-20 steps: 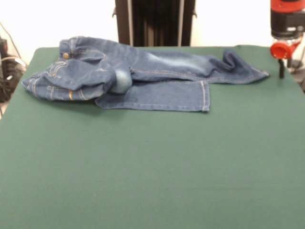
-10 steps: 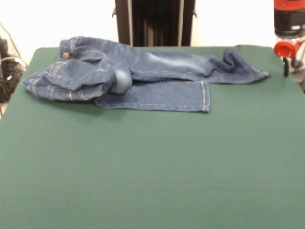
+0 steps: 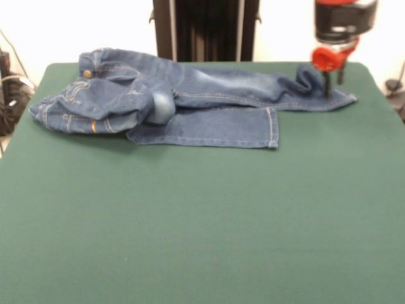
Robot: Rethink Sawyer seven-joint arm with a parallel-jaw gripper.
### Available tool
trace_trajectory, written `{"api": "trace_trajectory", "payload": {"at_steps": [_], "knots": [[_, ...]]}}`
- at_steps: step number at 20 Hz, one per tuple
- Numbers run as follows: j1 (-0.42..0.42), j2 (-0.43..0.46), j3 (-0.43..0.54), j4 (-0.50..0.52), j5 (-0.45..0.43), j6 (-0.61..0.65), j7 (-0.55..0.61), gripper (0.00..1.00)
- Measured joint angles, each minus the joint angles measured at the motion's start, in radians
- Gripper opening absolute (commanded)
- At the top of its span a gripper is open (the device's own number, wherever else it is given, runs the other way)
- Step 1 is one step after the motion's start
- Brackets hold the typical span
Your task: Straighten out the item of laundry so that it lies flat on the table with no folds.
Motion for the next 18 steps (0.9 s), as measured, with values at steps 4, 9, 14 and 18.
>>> {"api": "trace_trajectory", "payload": {"at_steps": [4,9,14,18], "knots": [[-0.056,0.003,-0.034,0.026,0.002,0.000,0.000,1.00],[-0.067,0.050,-0.050,0.026,0.081,0.000,0.000,1.00],[-0.047,0.139,-0.050,0.011,0.179,0.001,0.000,1.00],[-0.028,0.199,-0.055,-0.015,0.240,0.010,0.000,1.00]]}}
